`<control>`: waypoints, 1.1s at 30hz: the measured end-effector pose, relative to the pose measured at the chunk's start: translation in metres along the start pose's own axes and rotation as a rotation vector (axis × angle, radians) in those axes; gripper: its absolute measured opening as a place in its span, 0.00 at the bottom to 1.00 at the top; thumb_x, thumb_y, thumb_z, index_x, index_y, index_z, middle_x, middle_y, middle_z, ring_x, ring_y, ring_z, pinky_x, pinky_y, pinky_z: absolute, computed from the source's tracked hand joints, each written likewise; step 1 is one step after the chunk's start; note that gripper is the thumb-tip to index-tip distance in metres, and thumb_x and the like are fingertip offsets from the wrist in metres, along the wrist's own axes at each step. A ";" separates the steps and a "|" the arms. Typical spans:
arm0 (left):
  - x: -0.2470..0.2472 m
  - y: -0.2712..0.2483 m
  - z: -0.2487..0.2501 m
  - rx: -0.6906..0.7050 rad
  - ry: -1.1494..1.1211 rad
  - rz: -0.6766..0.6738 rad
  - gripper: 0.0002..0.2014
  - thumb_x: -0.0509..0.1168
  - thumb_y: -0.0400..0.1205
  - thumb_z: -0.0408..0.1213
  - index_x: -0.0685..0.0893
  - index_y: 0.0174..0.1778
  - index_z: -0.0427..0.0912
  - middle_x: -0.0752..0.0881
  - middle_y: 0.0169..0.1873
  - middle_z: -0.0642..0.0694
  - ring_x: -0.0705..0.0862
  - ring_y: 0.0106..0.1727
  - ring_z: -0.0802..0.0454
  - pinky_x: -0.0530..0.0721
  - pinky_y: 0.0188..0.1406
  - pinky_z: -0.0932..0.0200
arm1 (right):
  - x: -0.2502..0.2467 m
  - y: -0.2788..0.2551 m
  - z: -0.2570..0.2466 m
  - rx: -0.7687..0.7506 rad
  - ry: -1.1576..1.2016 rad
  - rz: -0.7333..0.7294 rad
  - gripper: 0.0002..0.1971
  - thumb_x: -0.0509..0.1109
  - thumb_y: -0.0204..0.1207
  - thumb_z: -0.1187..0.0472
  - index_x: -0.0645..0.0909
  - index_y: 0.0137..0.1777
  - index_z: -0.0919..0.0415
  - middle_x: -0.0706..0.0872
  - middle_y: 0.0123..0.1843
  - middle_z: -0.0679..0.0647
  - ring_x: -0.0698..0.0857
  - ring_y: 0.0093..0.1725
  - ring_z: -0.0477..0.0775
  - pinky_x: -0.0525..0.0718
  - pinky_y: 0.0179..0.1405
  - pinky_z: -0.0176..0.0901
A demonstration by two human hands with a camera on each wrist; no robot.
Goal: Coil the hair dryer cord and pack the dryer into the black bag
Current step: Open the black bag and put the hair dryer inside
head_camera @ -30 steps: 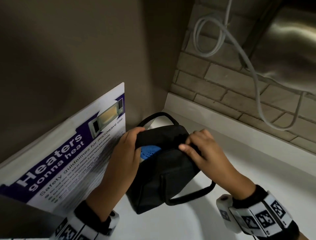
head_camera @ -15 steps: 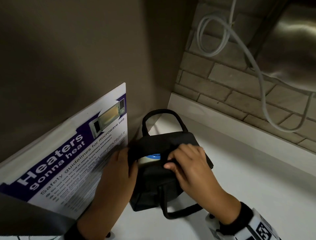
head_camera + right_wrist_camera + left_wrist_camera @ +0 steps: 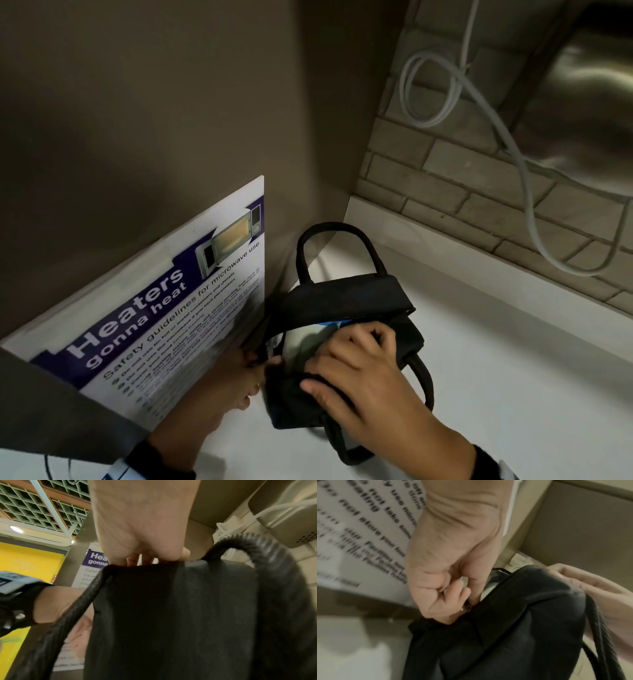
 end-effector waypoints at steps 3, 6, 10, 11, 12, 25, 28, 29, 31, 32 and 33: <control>0.009 -0.005 -0.006 -0.136 -0.254 -0.102 0.09 0.67 0.81 0.40 0.76 0.38 0.42 0.76 0.22 0.51 0.70 0.19 0.60 0.62 0.15 0.68 | 0.005 -0.004 -0.011 -0.031 0.008 0.014 0.13 0.59 0.82 0.40 0.81 0.52 0.44 0.82 0.48 0.38 0.78 0.57 0.45 0.64 0.67 0.50; 0.015 -0.005 -0.011 -0.112 -0.126 -0.140 0.09 0.68 0.79 0.41 0.77 0.38 0.42 0.76 0.20 0.51 0.68 0.19 0.60 0.60 0.17 0.67 | 0.007 -0.008 -0.025 -0.053 0.040 0.061 0.17 0.57 0.80 0.36 0.82 0.54 0.43 0.82 0.46 0.41 0.80 0.53 0.45 0.67 0.65 0.50; 0.016 -0.009 -0.010 -0.138 -0.086 -0.186 0.05 0.65 0.80 0.37 0.80 0.40 0.41 0.79 0.23 0.49 0.69 0.19 0.59 0.61 0.17 0.67 | 0.012 -0.011 -0.027 -0.010 -0.093 0.149 0.13 0.61 0.80 0.43 0.82 0.59 0.42 0.81 0.39 0.45 0.81 0.44 0.48 0.71 0.57 0.48; 0.017 -0.011 -0.008 -0.123 -0.096 -0.210 0.05 0.65 0.81 0.37 0.81 0.42 0.40 0.78 0.25 0.48 0.69 0.20 0.59 0.61 0.17 0.67 | 0.013 -0.012 -0.024 0.024 -0.140 0.161 0.14 0.64 0.78 0.45 0.82 0.60 0.43 0.80 0.39 0.46 0.80 0.43 0.49 0.70 0.56 0.48; 0.018 -0.012 -0.005 -0.099 -0.109 -0.235 0.05 0.65 0.81 0.38 0.81 0.43 0.40 0.77 0.27 0.48 0.69 0.21 0.59 0.61 0.18 0.66 | 0.014 -0.013 -0.020 0.055 -0.178 0.168 0.16 0.67 0.75 0.45 0.82 0.61 0.43 0.80 0.39 0.46 0.79 0.43 0.49 0.70 0.55 0.48; 0.022 -0.068 0.086 0.667 0.215 0.060 0.22 0.51 0.64 0.56 0.71 0.35 0.37 0.69 0.23 0.47 0.68 0.25 0.60 0.64 0.26 0.66 | 0.007 -0.002 -0.004 0.171 -0.109 0.420 0.08 0.69 0.78 0.53 0.80 0.50 0.57 0.84 0.41 0.51 0.82 0.42 0.50 0.79 0.57 0.45; 0.026 -0.066 0.084 0.743 0.246 0.077 0.19 0.51 0.66 0.55 0.70 0.33 0.41 0.71 0.23 0.50 0.69 0.26 0.59 0.66 0.28 0.64 | 0.009 -0.001 -0.001 0.168 -0.073 0.401 0.06 0.69 0.78 0.57 0.82 0.52 0.56 0.86 0.43 0.50 0.84 0.46 0.49 0.82 0.57 0.46; 0.028 -0.066 0.084 0.774 0.254 0.079 0.17 0.51 0.67 0.55 0.70 0.32 0.43 0.72 0.24 0.51 0.70 0.27 0.58 0.67 0.29 0.62 | 0.010 0.000 0.000 0.153 -0.071 0.393 0.04 0.69 0.78 0.58 0.84 0.47 0.57 0.86 0.41 0.50 0.83 0.44 0.48 0.83 0.56 0.46; 0.029 -0.067 0.082 0.813 0.248 0.052 0.13 0.51 0.71 0.53 0.70 0.31 0.48 0.73 0.26 0.54 0.72 0.30 0.58 0.71 0.33 0.58 | 0.010 0.001 0.003 0.153 -0.028 0.394 0.06 0.68 0.78 0.59 0.84 0.41 0.57 0.85 0.39 0.50 0.82 0.42 0.47 0.83 0.55 0.44; 0.029 -0.067 0.081 0.835 0.250 0.032 0.11 0.52 0.73 0.52 0.71 0.33 0.50 0.75 0.28 0.55 0.74 0.31 0.58 0.73 0.34 0.59 | 0.008 0.001 0.005 0.168 0.008 0.401 0.07 0.68 0.78 0.59 0.85 0.40 0.57 0.84 0.39 0.49 0.81 0.42 0.46 0.82 0.55 0.43; 0.027 -0.065 0.079 0.865 0.258 0.017 0.08 0.54 0.74 0.50 0.73 0.35 0.52 0.77 0.31 0.57 0.77 0.34 0.58 0.75 0.36 0.61 | 0.006 0.002 0.008 0.186 0.040 0.411 0.07 0.68 0.79 0.58 0.85 0.41 0.57 0.84 0.40 0.49 0.81 0.43 0.46 0.81 0.54 0.41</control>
Point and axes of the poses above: each hand's wrist, its own y-axis towards the middle knuckle, its own x-axis out of the palm, z = x × y, the point moved 4 cm from there along y, towards the middle knuckle
